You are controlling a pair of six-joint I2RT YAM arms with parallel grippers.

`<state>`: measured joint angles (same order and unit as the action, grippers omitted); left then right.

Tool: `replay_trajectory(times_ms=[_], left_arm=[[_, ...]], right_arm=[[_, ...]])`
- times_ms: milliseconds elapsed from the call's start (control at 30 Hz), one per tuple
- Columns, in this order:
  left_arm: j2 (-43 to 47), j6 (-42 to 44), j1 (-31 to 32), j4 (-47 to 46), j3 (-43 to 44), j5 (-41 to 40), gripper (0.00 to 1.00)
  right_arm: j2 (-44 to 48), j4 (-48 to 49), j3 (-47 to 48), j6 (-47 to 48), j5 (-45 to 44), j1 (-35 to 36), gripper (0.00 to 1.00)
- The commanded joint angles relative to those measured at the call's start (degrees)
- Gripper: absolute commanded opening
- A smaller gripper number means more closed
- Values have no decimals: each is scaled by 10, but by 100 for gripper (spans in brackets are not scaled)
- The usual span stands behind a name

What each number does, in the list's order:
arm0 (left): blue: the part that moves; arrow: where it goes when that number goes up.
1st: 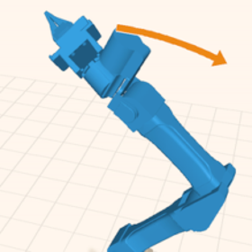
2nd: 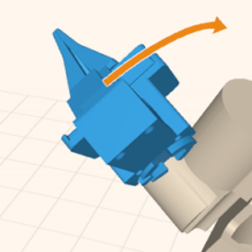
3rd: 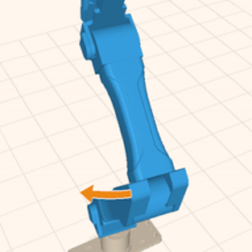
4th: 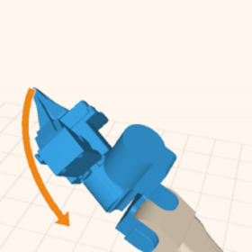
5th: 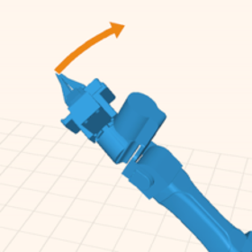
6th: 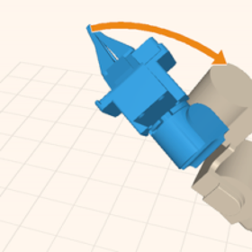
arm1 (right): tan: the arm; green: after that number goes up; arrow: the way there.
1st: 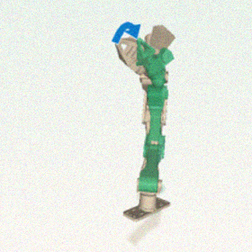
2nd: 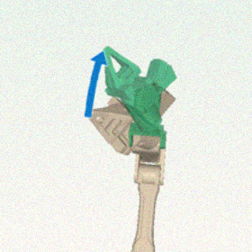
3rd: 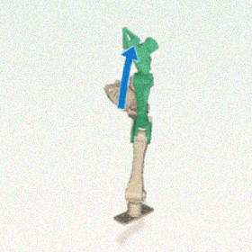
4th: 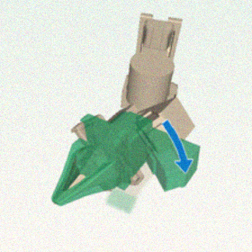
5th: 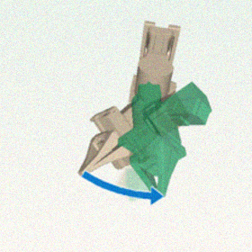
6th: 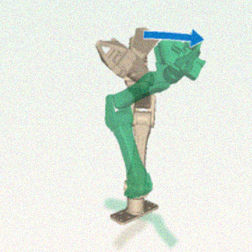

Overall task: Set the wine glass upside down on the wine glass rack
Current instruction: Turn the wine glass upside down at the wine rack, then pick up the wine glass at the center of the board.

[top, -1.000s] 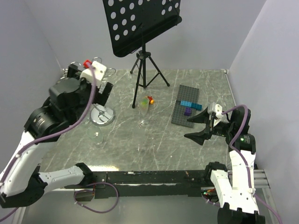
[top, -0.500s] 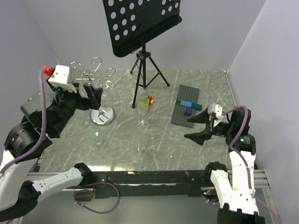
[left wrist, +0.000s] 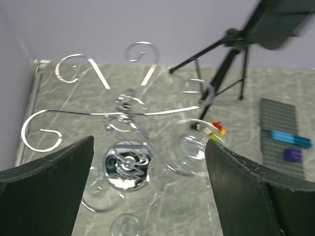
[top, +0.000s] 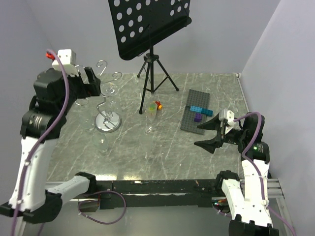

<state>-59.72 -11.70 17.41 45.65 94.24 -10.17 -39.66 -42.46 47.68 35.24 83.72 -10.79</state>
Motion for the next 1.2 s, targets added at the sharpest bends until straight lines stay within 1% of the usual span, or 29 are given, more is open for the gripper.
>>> replay_trajectory(times_ms=[0,67,133,267,367,500,567,667,767,967,1167], left_arm=[[-20,17,-86,-27,12,117,100],[-23,16,-107,-47,1,134,100],[-36,20,-120,-59,-4,135,98],[-72,39,-138,-59,8,144,89],[-87,55,-141,-52,14,156,83],[-93,68,-145,-62,-2,157,81],[-101,72,-149,-69,-7,165,79],[-119,77,-156,-71,0,183,70],[-134,82,-160,-68,8,192,65],[-134,98,-161,-74,-5,200,58],[-142,100,-163,-81,-8,205,54]], right_arm=[[2,21,11,11,73,-3,82],[2,19,12,12,73,-2,82],[2,19,11,12,74,-3,83],[0,18,12,13,73,-3,82],[0,18,12,13,73,-3,83],[0,19,11,12,73,-3,83],[-1,19,11,11,73,-3,82],[-2,20,11,11,72,-3,83],[-1,20,11,11,71,-4,82],[-2,19,11,12,72,-3,83],[-1,18,12,12,72,-3,83]])
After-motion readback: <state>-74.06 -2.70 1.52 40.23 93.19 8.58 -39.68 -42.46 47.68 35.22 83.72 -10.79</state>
